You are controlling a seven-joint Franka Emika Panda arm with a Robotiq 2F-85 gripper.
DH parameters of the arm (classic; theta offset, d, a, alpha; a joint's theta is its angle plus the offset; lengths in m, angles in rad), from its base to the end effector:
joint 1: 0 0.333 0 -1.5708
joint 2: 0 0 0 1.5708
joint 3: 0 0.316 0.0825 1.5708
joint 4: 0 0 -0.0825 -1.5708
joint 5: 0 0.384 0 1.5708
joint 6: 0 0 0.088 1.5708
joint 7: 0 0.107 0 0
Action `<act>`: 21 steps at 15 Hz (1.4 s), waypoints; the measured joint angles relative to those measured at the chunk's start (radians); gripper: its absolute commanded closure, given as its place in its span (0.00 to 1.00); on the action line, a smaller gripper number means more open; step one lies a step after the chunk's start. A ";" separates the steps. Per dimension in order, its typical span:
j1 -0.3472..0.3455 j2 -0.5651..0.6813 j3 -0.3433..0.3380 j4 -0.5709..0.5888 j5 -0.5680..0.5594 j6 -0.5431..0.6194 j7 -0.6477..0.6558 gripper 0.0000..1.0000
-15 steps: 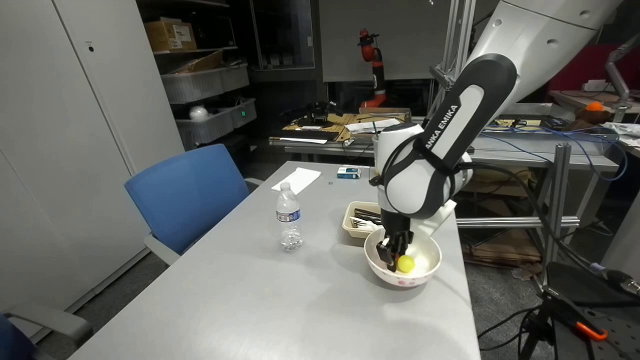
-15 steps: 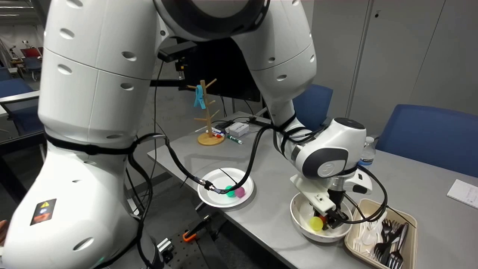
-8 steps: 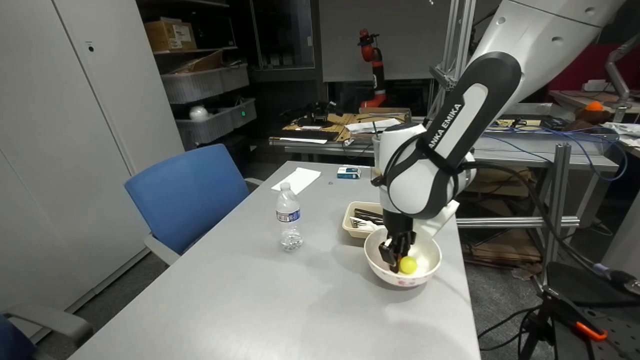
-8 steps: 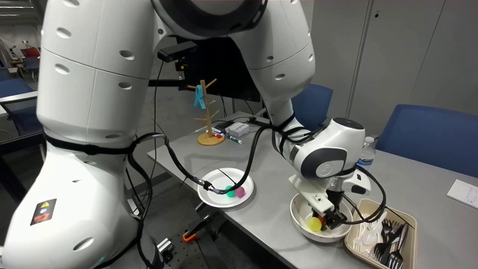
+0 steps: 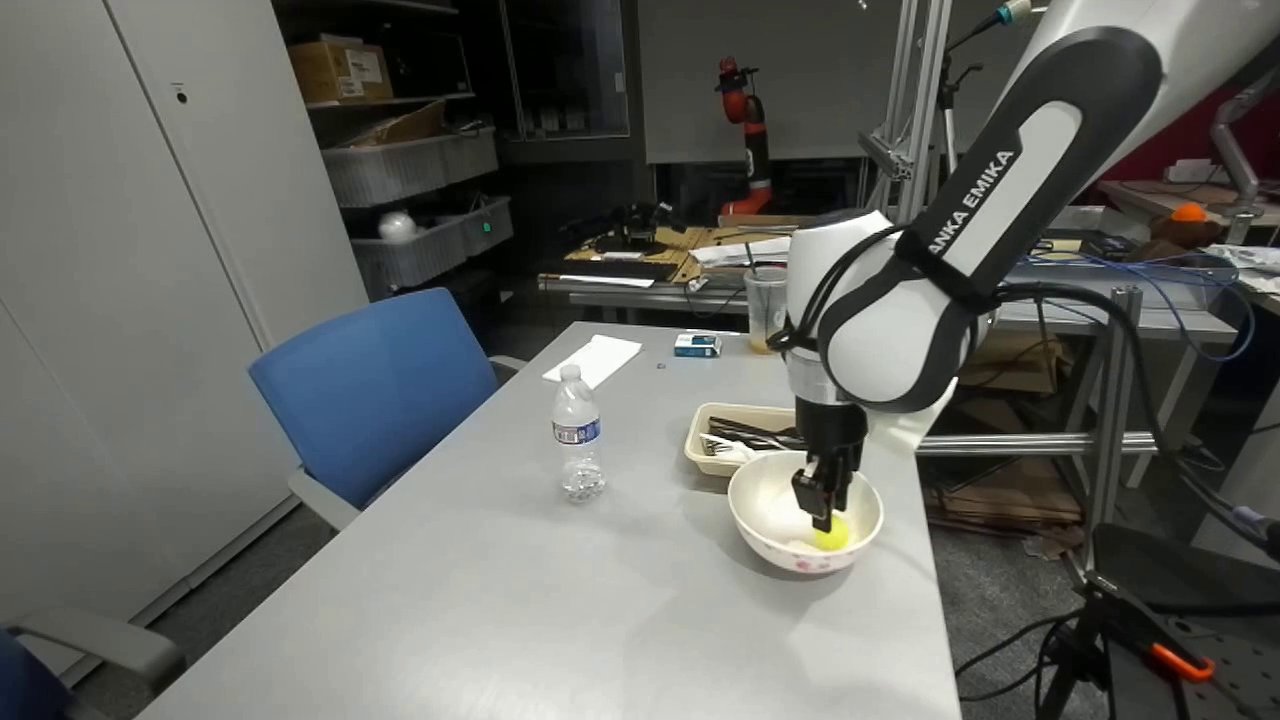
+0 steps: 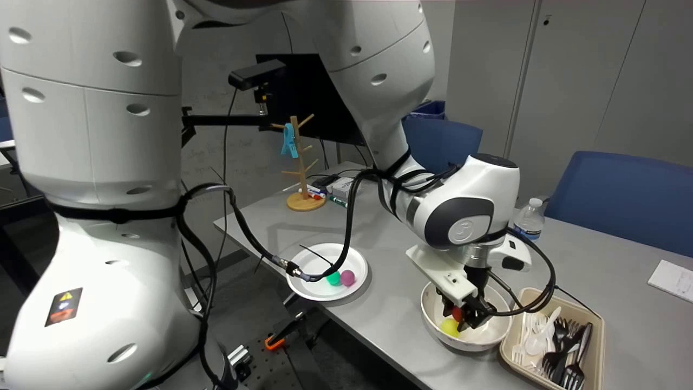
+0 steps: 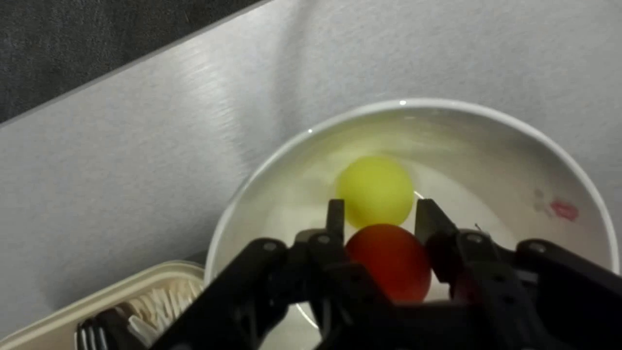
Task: Transfer the balls from the bowl to the plate
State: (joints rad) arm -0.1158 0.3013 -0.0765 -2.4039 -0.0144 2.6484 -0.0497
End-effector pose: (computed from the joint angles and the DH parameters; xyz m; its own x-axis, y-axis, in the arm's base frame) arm 0.4822 -0.0952 0.1858 0.9902 -0.1271 -0.0576 -0.1258 -0.9917 0.0259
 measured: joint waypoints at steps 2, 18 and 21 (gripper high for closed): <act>0.002 -0.045 0.000 -0.020 -0.013 -0.018 0.000 0.84; 0.111 -0.311 0.116 -0.167 0.230 -0.212 -0.255 0.84; 0.148 -0.313 0.133 -0.205 0.327 -0.216 -0.332 0.84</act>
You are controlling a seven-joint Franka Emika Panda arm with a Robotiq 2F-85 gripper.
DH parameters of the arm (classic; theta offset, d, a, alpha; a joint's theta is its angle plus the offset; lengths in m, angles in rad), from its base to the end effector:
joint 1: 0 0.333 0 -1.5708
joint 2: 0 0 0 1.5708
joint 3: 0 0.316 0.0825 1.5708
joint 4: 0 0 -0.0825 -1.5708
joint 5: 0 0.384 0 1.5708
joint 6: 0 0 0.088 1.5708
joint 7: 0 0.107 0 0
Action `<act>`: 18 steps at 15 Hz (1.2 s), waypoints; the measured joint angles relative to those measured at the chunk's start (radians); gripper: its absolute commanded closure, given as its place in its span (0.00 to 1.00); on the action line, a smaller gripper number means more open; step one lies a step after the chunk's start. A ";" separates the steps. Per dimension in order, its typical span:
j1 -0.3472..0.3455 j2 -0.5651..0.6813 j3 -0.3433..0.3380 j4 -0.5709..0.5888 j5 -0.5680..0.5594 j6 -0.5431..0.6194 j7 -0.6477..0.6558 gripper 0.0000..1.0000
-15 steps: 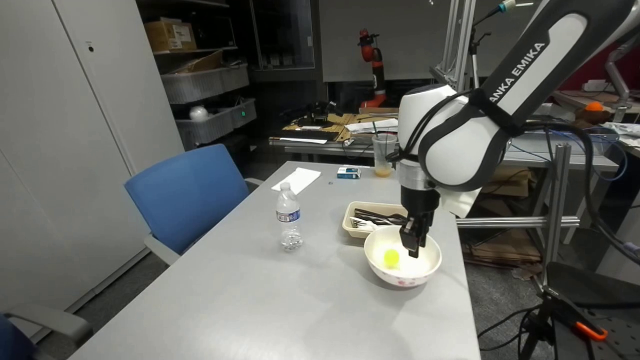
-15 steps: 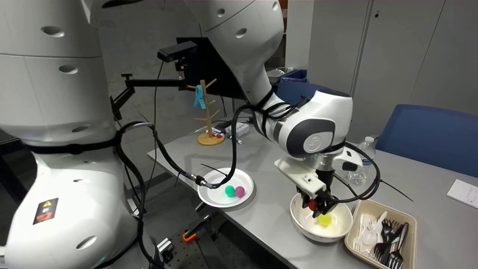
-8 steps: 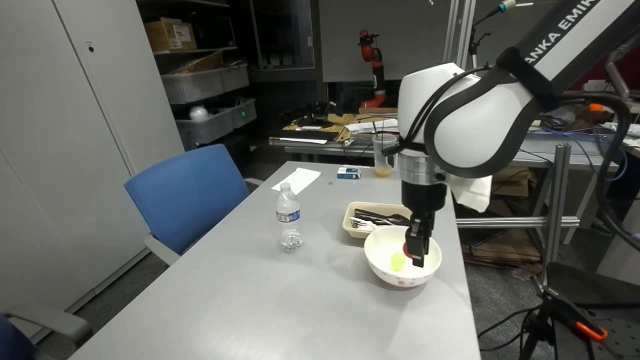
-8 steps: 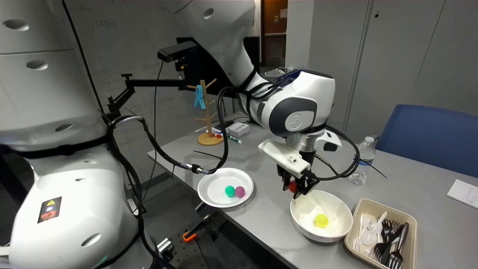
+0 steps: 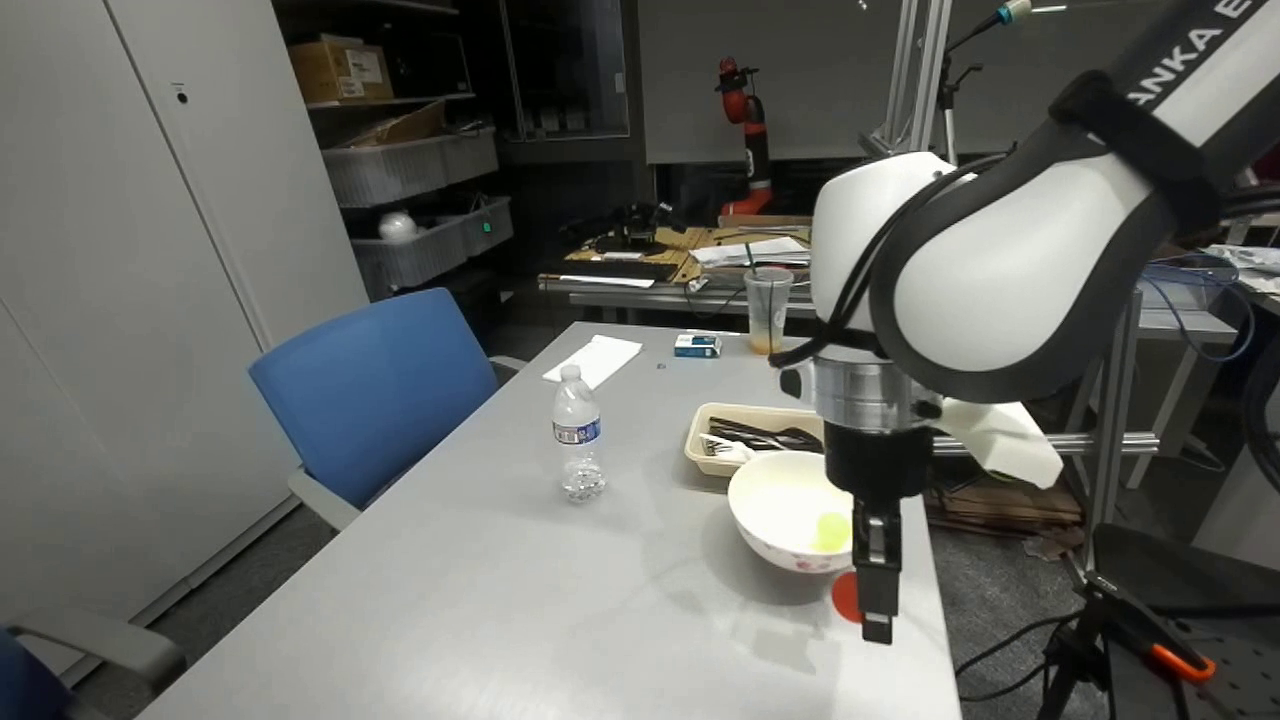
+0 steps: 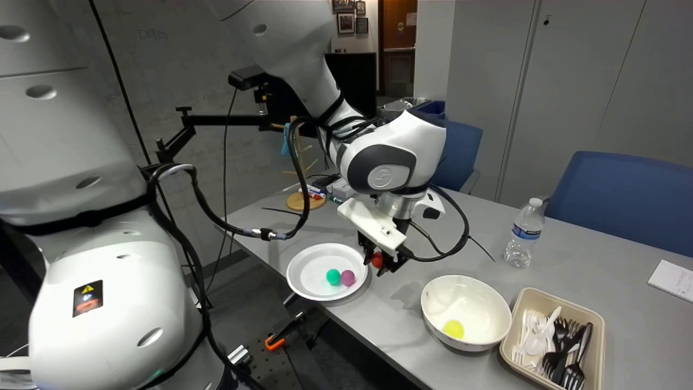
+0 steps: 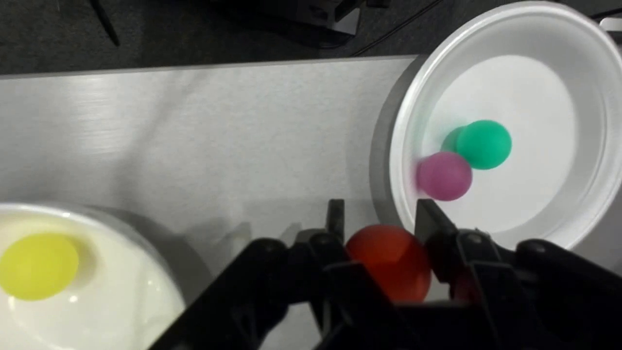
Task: Transfer the balls from the bowl to the plate
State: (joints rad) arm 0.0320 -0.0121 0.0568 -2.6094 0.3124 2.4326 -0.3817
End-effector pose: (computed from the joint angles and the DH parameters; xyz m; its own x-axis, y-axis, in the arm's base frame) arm 0.4158 0.0378 0.2443 0.9681 0.2246 -0.1106 0.1973 -0.9564 -0.2152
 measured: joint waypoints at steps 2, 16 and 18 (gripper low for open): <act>0.019 0.003 0.012 -0.027 0.049 0.000 -0.033 0.84; 0.062 0.136 0.128 -0.064 0.303 0.027 -0.150 0.34; 0.062 0.149 0.142 -0.063 0.309 0.038 -0.152 0.28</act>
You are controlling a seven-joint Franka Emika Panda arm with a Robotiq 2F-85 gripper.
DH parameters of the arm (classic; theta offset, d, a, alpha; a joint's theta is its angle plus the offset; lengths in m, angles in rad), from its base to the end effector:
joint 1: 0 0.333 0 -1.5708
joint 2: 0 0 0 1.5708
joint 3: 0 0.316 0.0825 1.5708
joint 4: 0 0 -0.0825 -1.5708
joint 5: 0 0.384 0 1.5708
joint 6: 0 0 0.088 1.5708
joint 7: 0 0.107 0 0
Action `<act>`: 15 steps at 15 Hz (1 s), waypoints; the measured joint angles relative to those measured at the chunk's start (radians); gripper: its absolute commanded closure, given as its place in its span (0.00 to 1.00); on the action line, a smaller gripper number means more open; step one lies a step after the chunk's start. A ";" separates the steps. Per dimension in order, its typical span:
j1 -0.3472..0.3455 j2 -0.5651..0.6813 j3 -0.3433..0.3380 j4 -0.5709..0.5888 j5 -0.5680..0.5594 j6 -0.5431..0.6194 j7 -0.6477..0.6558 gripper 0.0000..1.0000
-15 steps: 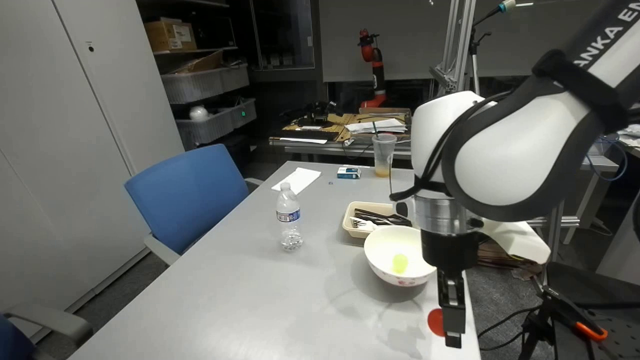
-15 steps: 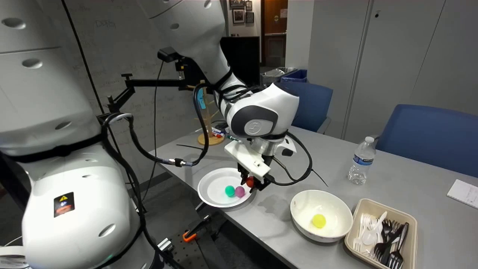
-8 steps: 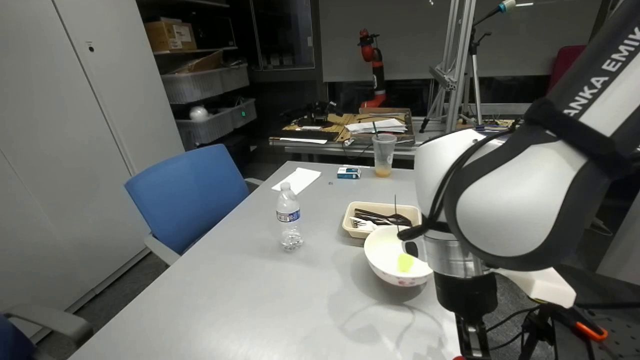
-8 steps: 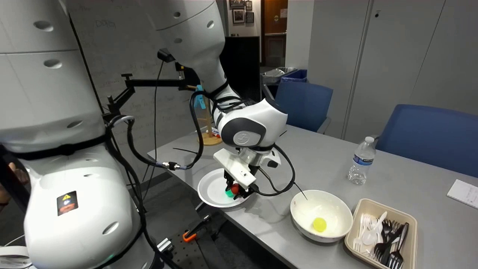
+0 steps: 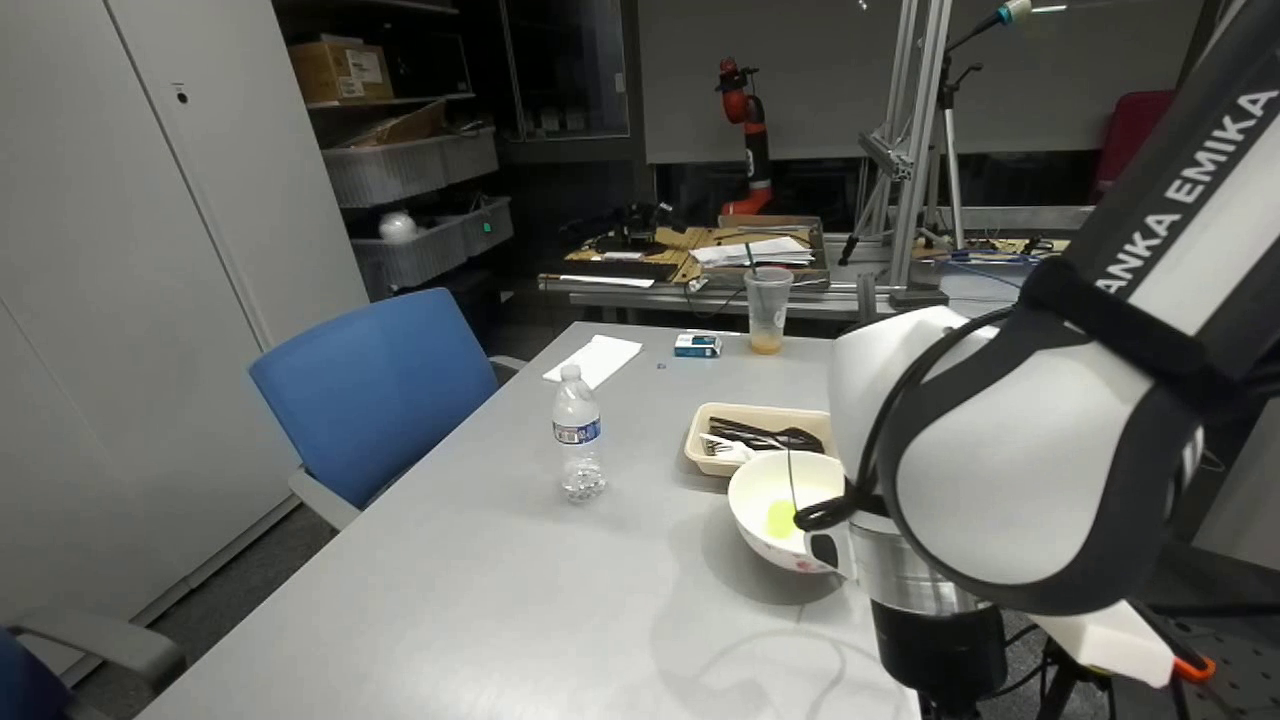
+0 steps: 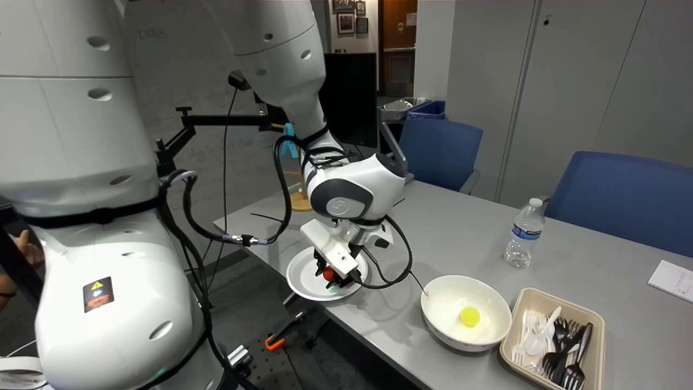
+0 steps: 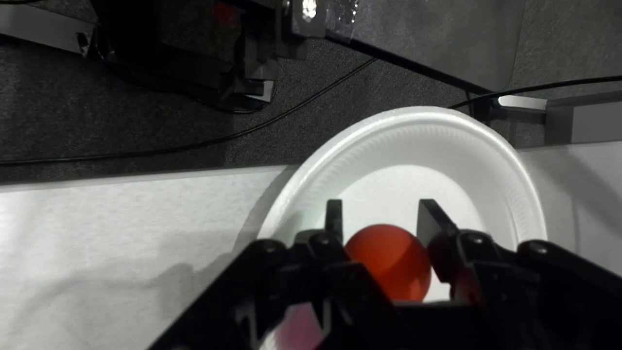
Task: Transfer the balls from the bowl to the plate
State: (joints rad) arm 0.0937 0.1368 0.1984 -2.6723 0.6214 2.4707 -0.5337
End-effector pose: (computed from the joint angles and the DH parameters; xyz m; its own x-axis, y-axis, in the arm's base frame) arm 0.3591 0.1104 0.1695 0.9250 0.3047 -0.2271 0.2032 -0.9016 -0.3819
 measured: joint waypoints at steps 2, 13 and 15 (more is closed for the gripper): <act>0.000 0.010 0.007 0.001 0.000 0.008 0.000 0.12; -0.003 -0.051 -0.026 0.009 -0.201 0.007 0.103 0.00; -0.004 -0.098 -0.044 0.007 -0.300 0.002 0.154 0.00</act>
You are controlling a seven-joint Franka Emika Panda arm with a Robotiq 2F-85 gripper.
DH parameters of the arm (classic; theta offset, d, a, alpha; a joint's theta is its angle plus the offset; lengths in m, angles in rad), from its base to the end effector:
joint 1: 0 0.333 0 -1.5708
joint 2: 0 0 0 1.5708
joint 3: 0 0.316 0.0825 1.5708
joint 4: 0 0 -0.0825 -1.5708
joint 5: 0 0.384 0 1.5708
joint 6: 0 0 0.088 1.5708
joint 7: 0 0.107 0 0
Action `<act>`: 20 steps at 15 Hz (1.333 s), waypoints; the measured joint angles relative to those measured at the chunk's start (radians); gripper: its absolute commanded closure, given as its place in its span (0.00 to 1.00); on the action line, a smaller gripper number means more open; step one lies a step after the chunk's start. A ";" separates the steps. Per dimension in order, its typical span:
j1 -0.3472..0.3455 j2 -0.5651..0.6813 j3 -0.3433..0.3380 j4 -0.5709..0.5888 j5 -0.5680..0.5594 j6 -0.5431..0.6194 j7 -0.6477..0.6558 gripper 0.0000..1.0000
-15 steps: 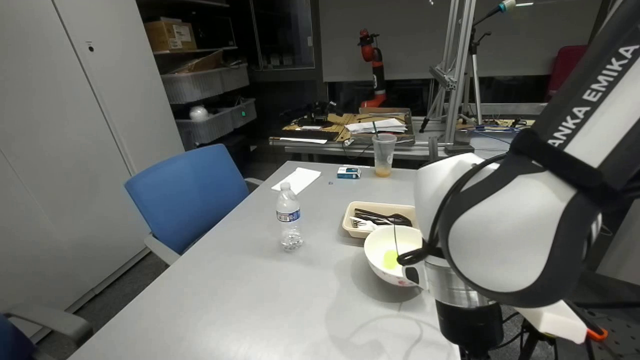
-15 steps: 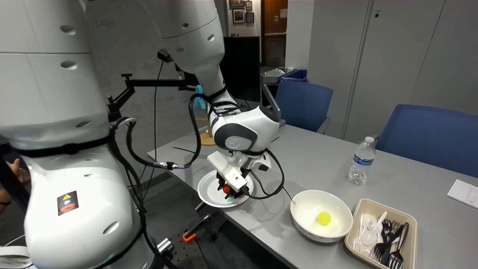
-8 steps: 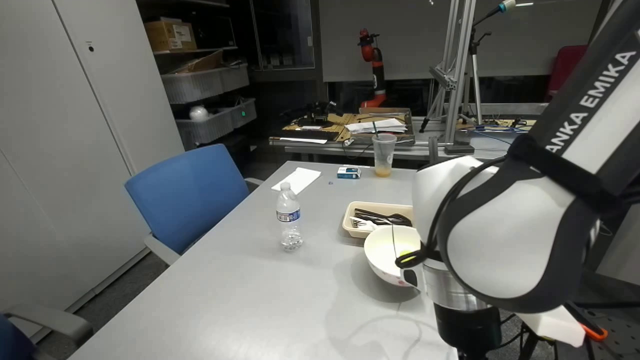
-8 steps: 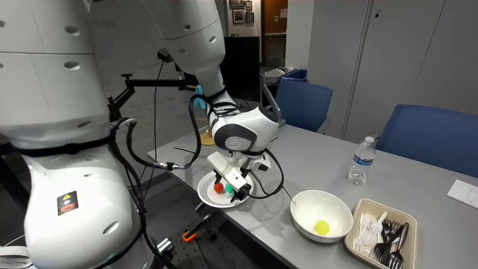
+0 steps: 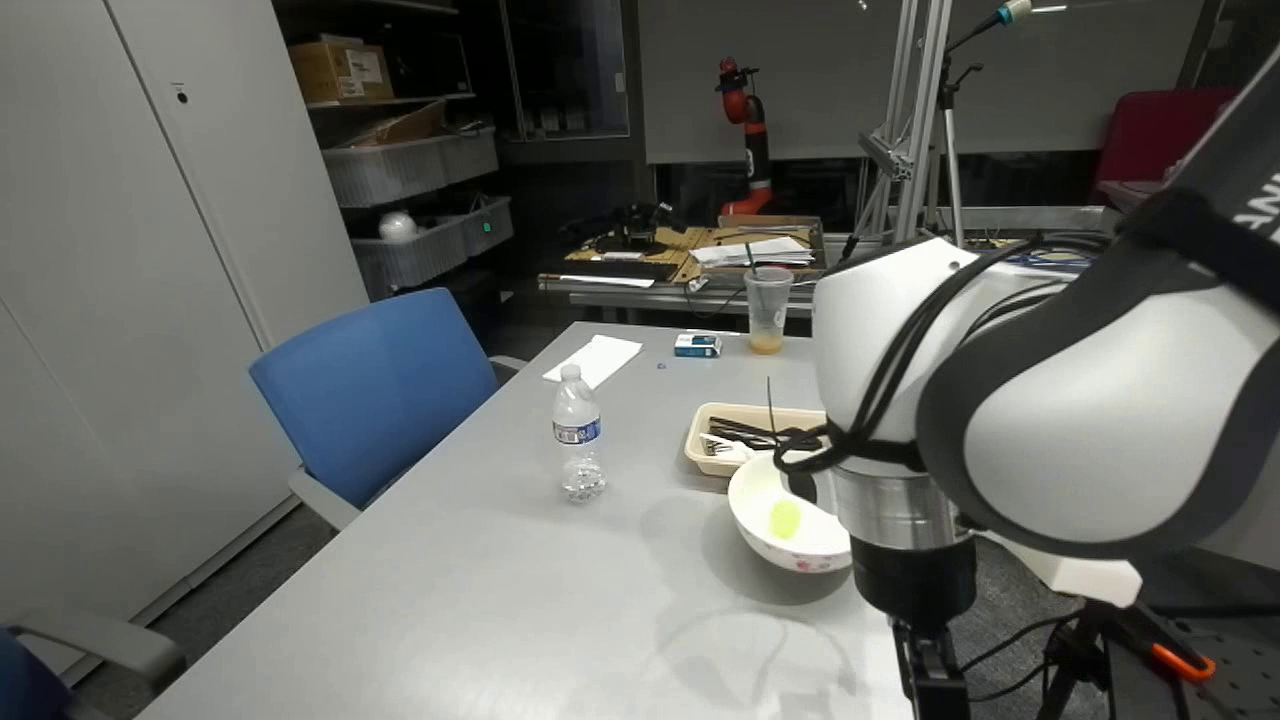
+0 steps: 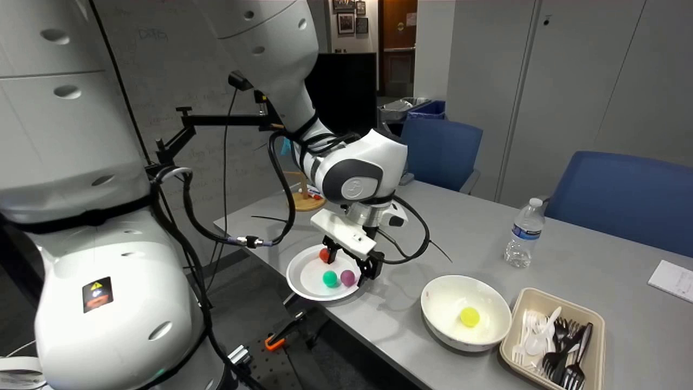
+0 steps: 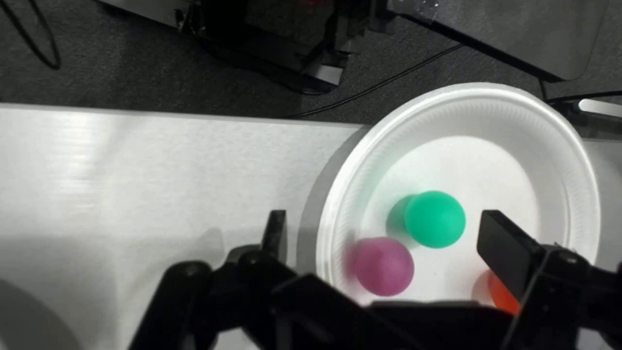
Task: Transfer the balls from the bowl to the plate
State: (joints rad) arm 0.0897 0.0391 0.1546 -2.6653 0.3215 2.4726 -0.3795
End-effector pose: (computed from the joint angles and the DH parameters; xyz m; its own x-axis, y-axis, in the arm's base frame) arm 0.3815 0.0950 0.2083 0.9178 0.3547 -0.1784 0.3138 -0.9233 -0.2215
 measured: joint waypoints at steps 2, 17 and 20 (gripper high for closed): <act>-0.002 -0.053 -0.018 -0.003 -0.073 -0.002 0.036 0.00; -0.068 -0.266 -0.180 0.009 -0.240 0.022 0.101 0.00; -0.091 -0.189 -0.200 0.030 -0.241 0.079 0.105 0.00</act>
State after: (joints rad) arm -0.0011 -0.1500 -0.0454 -2.6349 0.0804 2.5518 -0.2750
